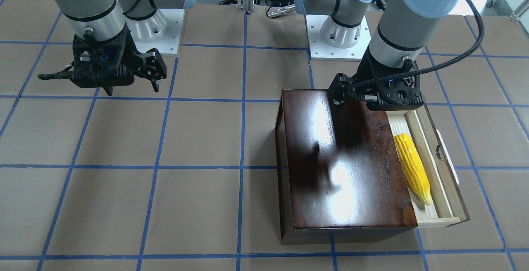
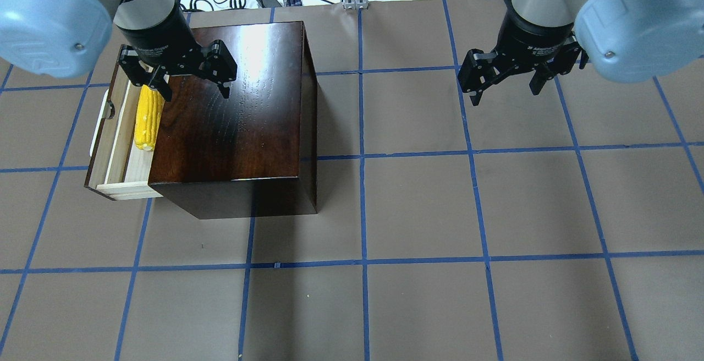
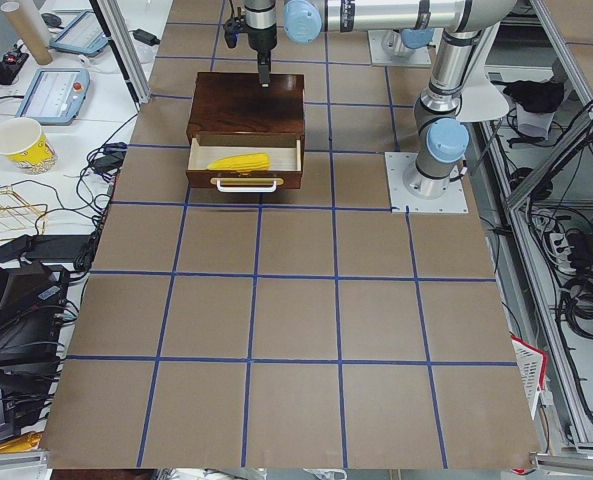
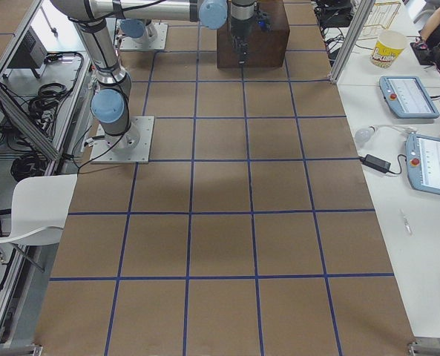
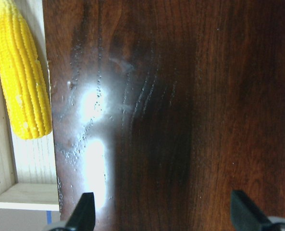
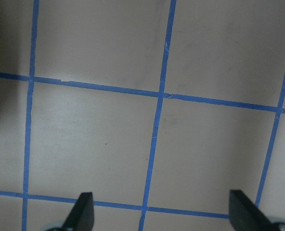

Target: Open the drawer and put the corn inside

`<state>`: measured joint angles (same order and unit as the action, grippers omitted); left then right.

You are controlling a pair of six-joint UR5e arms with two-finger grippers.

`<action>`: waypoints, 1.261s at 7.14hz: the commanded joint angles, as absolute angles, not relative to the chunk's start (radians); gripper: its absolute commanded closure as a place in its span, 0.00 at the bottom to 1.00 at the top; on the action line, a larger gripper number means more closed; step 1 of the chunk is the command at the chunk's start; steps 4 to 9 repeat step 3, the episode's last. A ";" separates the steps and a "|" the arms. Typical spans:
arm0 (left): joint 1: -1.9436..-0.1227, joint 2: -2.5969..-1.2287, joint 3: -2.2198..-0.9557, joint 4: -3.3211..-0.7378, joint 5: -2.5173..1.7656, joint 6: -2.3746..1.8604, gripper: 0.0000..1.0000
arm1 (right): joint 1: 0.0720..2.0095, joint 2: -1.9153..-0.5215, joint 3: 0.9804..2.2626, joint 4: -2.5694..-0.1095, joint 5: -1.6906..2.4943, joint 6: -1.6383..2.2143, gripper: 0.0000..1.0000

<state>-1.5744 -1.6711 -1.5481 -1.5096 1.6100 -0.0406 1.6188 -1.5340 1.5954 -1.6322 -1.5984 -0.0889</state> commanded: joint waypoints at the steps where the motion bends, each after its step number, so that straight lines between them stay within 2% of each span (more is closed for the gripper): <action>1: -1.574 -1.658 -1.559 -1.505 1.611 -0.040 0.00 | 1.618 -1.534 1.595 -1.632 -1.598 -0.089 0.00; 9: -1.575 -1.657 -1.559 -1.508 1.608 -0.040 0.00 | 1.618 -1.534 1.595 -1.632 -1.598 -0.089 0.00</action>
